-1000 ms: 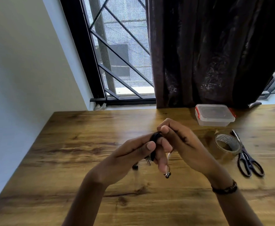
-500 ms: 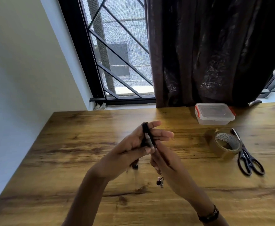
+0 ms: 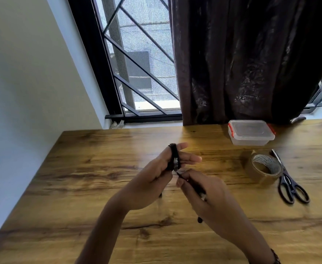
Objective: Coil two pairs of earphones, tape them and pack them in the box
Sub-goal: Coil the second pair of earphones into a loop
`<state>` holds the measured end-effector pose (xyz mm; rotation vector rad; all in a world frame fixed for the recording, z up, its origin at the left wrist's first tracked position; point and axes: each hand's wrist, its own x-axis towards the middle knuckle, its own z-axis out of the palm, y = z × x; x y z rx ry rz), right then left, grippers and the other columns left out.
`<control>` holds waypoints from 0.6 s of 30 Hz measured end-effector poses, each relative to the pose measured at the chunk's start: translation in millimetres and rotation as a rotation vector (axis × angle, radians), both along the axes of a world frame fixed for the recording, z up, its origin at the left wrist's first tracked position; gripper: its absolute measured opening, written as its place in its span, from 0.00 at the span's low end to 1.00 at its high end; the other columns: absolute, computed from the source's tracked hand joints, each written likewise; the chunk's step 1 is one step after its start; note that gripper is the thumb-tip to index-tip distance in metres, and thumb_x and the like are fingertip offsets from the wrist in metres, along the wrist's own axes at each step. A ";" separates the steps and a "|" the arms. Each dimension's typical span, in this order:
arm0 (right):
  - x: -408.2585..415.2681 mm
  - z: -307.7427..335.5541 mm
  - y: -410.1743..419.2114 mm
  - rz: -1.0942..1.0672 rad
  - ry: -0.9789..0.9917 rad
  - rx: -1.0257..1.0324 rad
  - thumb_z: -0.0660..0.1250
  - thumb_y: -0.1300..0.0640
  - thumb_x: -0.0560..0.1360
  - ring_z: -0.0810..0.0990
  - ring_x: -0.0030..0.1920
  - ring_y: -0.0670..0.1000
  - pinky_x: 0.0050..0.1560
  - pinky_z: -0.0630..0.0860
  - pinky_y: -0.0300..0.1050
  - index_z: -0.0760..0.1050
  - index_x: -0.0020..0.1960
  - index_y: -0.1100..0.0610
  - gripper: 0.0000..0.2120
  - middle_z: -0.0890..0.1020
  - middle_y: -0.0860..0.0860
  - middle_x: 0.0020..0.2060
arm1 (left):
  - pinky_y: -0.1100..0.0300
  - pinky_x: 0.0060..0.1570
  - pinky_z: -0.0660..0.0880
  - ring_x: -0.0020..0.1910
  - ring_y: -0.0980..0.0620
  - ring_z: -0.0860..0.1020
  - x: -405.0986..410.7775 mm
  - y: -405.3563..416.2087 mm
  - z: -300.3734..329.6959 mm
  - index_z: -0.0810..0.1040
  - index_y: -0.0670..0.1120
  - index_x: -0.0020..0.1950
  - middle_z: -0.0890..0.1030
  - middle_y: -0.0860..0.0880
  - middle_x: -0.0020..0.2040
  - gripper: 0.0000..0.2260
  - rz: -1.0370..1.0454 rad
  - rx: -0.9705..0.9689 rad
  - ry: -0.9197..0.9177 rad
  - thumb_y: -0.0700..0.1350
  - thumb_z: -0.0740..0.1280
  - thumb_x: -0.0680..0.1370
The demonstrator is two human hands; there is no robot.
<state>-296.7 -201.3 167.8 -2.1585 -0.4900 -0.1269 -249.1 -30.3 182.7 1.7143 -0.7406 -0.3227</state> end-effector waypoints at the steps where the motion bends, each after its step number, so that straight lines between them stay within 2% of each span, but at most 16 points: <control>1: -1.4 3.3 -1.1 -0.012 0.000 -0.007 0.60 0.46 0.79 0.72 0.28 0.50 0.29 0.68 0.46 0.75 0.44 0.48 0.09 0.75 0.47 0.28 | 0.54 0.68 0.67 0.70 0.51 0.69 0.7 -0.2 -1.0 0.56 0.42 0.75 0.75 0.47 0.66 0.29 0.023 0.030 -0.031 0.23 0.51 0.77; 4: -5.2 16.4 -3.9 -0.016 0.006 0.004 0.62 0.47 0.79 0.73 0.30 0.50 0.30 0.67 0.44 0.76 0.45 0.46 0.07 0.75 0.46 0.29 | 0.55 0.65 0.69 0.66 0.51 0.73 -0.7 0.8 -3.8 0.59 0.43 0.74 0.77 0.49 0.63 0.28 0.049 0.085 -0.069 0.23 0.52 0.77; 8: -3.2 33.1 -8.9 0.000 -0.026 -0.088 0.57 0.41 0.77 0.74 0.32 0.49 0.31 0.69 0.41 0.74 0.46 0.43 0.11 0.77 0.46 0.31 | 0.65 0.56 0.70 0.59 0.58 0.74 -8.1 -1.1 2.4 0.65 0.41 0.71 0.76 0.59 0.57 0.24 -0.005 0.104 -0.104 0.24 0.54 0.77; 12: 3.1 49.8 -18.1 0.004 -0.040 -0.086 0.56 0.38 0.76 0.78 0.33 0.44 0.30 0.71 0.35 0.75 0.46 0.44 0.14 0.80 0.42 0.33 | 0.53 0.54 0.73 0.53 0.50 0.75 -11.9 -3.0 4.5 0.69 0.38 0.64 0.77 0.50 0.53 0.15 -0.026 0.047 -0.060 0.30 0.55 0.79; 16: 15.7 67.7 -28.2 0.029 -0.111 0.054 0.60 0.46 0.78 0.73 0.27 0.42 0.28 0.64 0.30 0.74 0.44 0.49 0.09 0.76 0.42 0.29 | 0.63 0.53 0.70 0.54 0.50 0.78 -20.2 -0.5 0.3 0.70 0.38 0.66 0.80 0.44 0.52 0.14 -0.074 0.053 0.083 0.36 0.55 0.81; 18: 21.9 73.9 -31.8 0.041 -0.131 0.077 0.62 0.49 0.78 0.72 0.27 0.43 0.28 0.64 0.30 0.74 0.44 0.49 0.07 0.76 0.44 0.29 | 0.60 0.55 0.71 0.53 0.49 0.78 -24.3 -2.3 1.8 0.71 0.40 0.65 0.81 0.45 0.50 0.12 -0.103 0.032 0.132 0.40 0.57 0.82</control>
